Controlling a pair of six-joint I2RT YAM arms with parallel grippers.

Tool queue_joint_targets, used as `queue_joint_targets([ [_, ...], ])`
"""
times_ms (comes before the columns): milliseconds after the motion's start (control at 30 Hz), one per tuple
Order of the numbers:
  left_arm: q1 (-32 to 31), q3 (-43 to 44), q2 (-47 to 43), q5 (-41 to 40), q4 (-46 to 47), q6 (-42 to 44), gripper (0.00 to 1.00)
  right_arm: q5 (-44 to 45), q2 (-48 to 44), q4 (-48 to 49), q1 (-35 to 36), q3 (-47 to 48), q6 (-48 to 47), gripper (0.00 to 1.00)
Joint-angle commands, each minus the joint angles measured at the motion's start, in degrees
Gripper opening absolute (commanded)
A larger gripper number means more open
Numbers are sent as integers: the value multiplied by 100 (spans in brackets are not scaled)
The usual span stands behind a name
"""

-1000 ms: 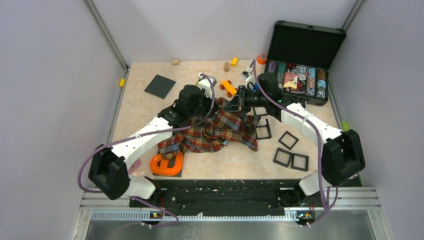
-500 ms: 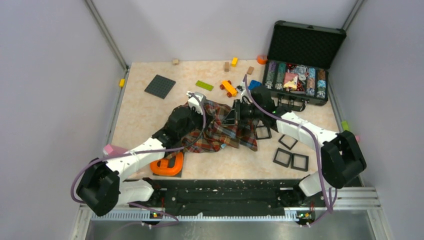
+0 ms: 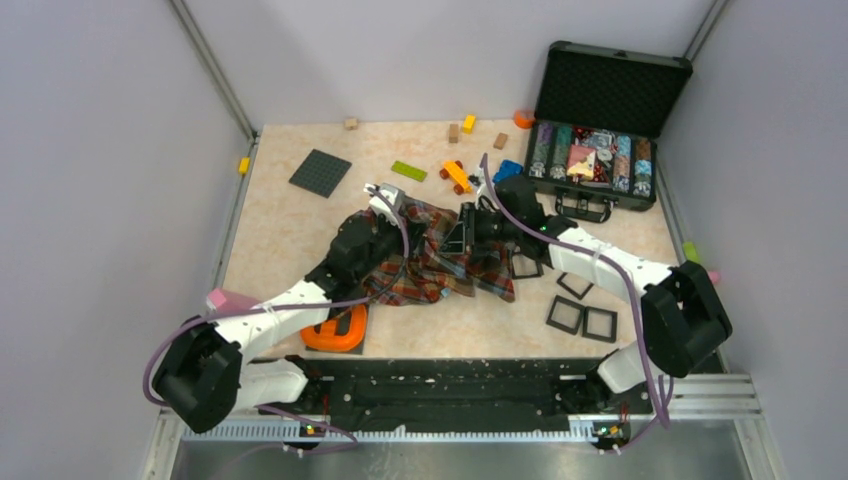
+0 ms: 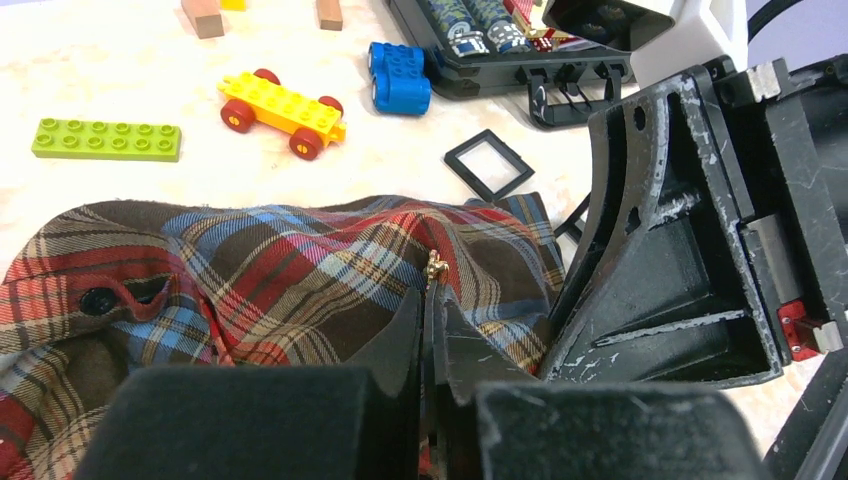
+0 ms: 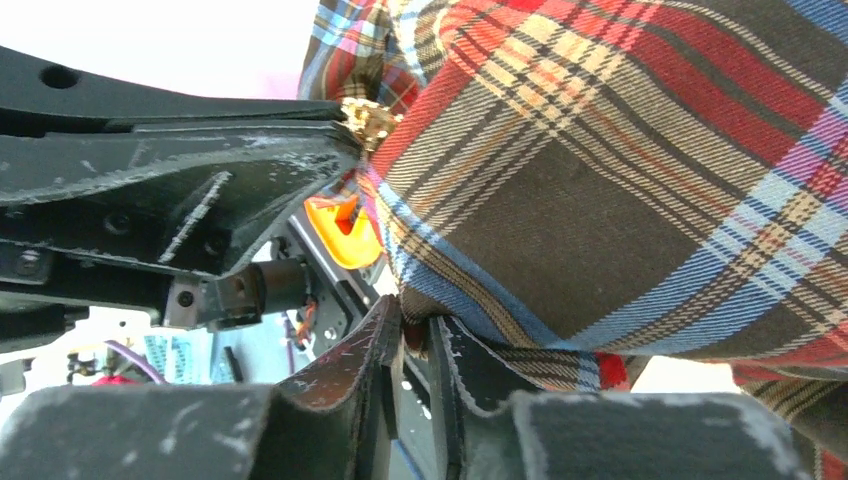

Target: Remove the brooch from the garment

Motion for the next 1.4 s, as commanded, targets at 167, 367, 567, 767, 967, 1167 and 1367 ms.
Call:
queue_joint_targets([
  [167, 43, -7, -592, 188, 491, -31, 0, 799, -890, -365, -163, 174, -903, 38],
  [367, 41, 399, -753, 630, -381, 32, 0, 635, -1396, 176, -237, 1, -1224, 62],
  [567, 42, 391, -1020, 1058, -507, -5, 0, 340, -1418, 536, -106, -36, -1512, 75],
  [767, 43, 860, -1000, 1309, -1415, -44, 0, 304, -1536, 905, -88, -347, -2215, 75],
  [967, 41, 1467, -740, 855, -2487, -43, 0, 671, -1287, 620, 378, -317, -2621, 73],
  [1167, 40, 1618, -547, 652, -2658, -143, 0, 616, -1034, 969, 512, -402, -2361, 58],
  [1367, 41, 1719, -468, 766, -2763, -122, 0, 1248, -979, 748, 521, -234, -2306, 0],
])
